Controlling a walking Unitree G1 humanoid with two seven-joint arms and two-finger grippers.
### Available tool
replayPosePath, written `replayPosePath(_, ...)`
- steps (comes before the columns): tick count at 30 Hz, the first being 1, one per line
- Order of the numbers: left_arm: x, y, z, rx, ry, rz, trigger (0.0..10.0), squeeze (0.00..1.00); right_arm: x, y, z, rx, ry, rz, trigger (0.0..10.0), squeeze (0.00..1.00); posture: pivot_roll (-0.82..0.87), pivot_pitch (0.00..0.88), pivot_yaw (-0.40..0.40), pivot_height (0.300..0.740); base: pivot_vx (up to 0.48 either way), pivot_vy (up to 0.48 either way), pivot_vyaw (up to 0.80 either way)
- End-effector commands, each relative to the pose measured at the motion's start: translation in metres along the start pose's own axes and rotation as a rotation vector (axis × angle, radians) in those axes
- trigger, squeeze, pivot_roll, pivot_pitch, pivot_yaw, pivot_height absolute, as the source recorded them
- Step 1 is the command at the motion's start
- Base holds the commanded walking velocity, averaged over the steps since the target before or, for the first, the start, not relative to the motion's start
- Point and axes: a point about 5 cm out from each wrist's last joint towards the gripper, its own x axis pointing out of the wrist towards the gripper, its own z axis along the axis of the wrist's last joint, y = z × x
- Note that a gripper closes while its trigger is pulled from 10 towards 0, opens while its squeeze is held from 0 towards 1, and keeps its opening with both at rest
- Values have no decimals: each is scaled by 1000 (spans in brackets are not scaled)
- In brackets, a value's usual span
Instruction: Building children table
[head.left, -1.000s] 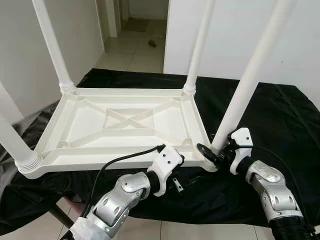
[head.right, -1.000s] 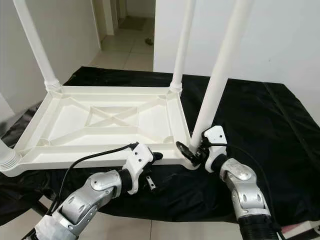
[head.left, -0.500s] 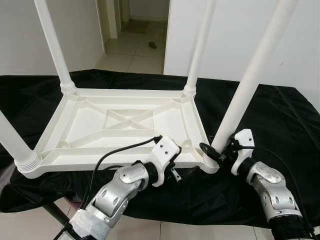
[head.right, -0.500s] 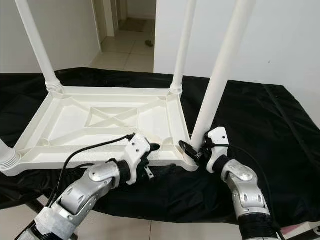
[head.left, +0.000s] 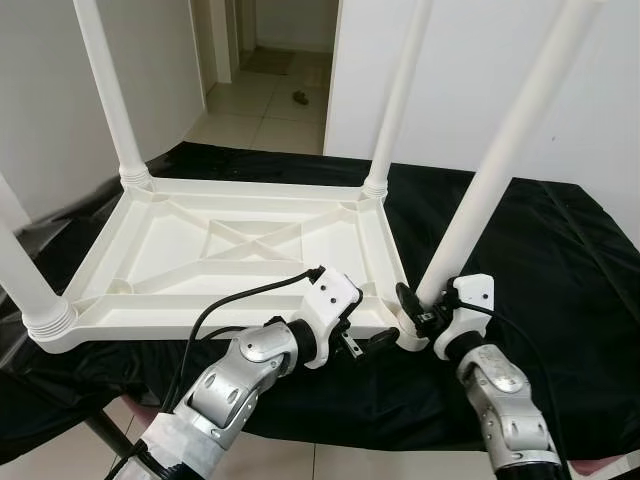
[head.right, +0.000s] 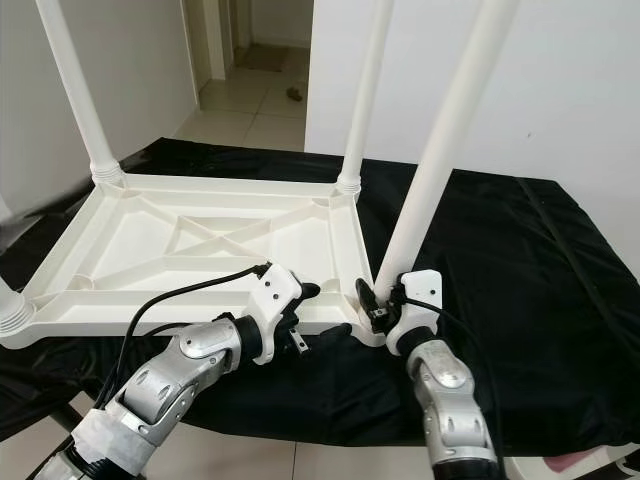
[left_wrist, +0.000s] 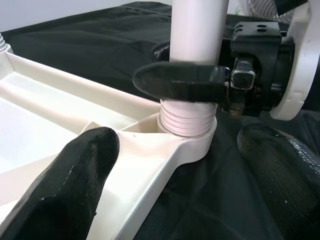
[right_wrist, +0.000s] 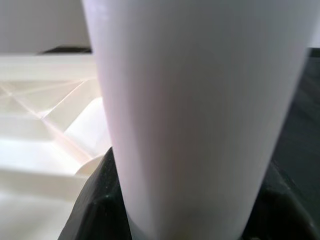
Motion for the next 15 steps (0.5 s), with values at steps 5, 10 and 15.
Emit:
replayPosePath(5,-5,6,-9,-13,23,26,10000,0,-2,14,-17,56,81,-115,0,0,1,0,-29,740,0,0,0)
replayPosePath(10,-7,14,-8,-31,16,65,10000,0,-1,24,-16,71,80,-195,0,0,2,0,-26,740,0,0,0)
replayPosePath(15,-7,19,-7,-31,10,84,10000,0,3,21,-9,78,47,-172,10000,584,-4,0,-27,740,0,0,0)
